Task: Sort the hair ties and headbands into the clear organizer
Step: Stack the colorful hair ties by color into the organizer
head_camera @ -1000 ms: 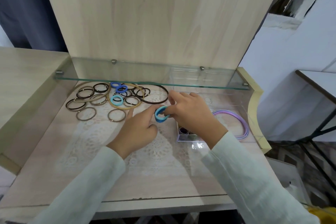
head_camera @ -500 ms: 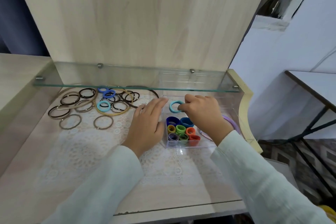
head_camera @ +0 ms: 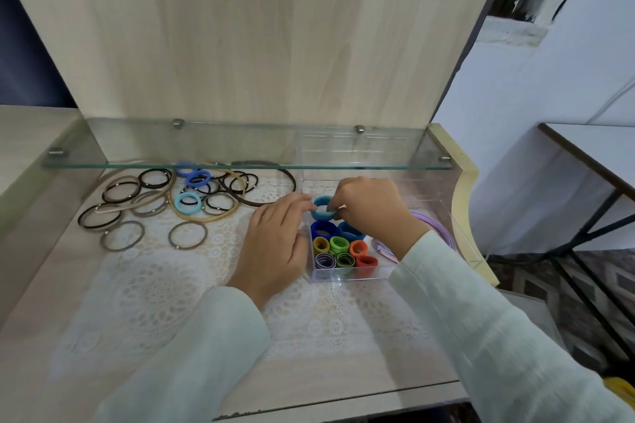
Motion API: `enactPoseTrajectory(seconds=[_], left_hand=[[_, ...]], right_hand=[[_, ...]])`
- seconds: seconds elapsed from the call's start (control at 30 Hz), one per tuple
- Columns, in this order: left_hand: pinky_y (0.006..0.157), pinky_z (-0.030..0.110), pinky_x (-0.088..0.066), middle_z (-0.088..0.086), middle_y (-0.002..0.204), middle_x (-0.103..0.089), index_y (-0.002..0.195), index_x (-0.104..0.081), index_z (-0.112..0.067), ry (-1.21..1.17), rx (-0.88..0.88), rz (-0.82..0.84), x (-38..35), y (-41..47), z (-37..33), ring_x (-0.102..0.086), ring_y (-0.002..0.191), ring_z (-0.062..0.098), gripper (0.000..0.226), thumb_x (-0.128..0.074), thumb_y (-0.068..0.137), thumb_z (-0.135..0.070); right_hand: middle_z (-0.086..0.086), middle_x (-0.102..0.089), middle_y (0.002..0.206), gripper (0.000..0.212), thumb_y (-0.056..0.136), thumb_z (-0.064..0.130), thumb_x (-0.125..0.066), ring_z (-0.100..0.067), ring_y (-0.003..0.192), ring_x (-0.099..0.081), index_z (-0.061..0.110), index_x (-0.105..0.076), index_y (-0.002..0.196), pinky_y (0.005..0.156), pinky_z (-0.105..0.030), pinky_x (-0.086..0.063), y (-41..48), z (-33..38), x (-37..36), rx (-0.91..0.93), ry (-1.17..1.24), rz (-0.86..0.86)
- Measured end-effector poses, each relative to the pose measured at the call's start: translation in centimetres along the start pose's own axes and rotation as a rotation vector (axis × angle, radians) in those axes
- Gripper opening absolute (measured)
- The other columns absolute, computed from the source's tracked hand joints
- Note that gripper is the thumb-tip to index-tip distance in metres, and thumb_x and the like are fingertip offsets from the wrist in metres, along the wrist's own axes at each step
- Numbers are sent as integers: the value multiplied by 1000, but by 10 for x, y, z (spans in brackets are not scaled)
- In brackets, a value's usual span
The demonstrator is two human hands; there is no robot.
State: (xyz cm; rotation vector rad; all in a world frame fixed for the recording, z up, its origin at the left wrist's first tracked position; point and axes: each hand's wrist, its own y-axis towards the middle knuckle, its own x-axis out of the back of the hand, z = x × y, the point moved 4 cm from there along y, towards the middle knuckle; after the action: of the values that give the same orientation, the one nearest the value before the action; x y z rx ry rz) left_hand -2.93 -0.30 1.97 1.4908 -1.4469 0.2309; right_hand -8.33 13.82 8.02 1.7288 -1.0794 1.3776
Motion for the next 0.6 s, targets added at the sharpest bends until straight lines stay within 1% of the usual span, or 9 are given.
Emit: enactPoseTrajectory(seconds=[0.17, 0.3, 0.5, 0.6], left_hand=[[104, 35, -33, -10, 131, -57, 113, -63, -23, 43, -33, -15, 3, 1, -2, -48, 126, 10, 40, -38, 82, -19], [101, 33, -31, -7, 129, -59, 103, -67, -23, 81, -29, -12, 4, 0, -2, -49, 124, 13, 36, -38, 82, -21], [98, 32, -32, -5, 127, -59, 96, -67, -21, 82, -43, 16, 2, 0, -1, -50, 121, 15, 31, -39, 83, -22], [98, 31, -31, -5, 126, -59, 95, -67, -21, 80, -46, 16, 2, 0, -2, -50, 121, 15, 30, -40, 83, -22]], right_hand=[[2, -63, 103, 26, 91, 38, -60, -19, 88, -60, 35, -67, 116, 62, -30, -39, 3, 1, 8, -16, -36, 54], [-1, -63, 104, 28, 91, 40, -60, -21, 90, -61, 36, -65, 118, 63, -30, -38, 2, 2, 9, -31, -56, 94], [-2, -62, 109, 28, 91, 37, -60, -23, 93, -61, 35, -64, 119, 66, -31, -39, 4, 7, 14, -68, -55, 141], [-3, -63, 110, 28, 91, 34, -61, -23, 93, -62, 30, -65, 119, 66, -32, -40, 8, 10, 14, -88, -58, 160]])
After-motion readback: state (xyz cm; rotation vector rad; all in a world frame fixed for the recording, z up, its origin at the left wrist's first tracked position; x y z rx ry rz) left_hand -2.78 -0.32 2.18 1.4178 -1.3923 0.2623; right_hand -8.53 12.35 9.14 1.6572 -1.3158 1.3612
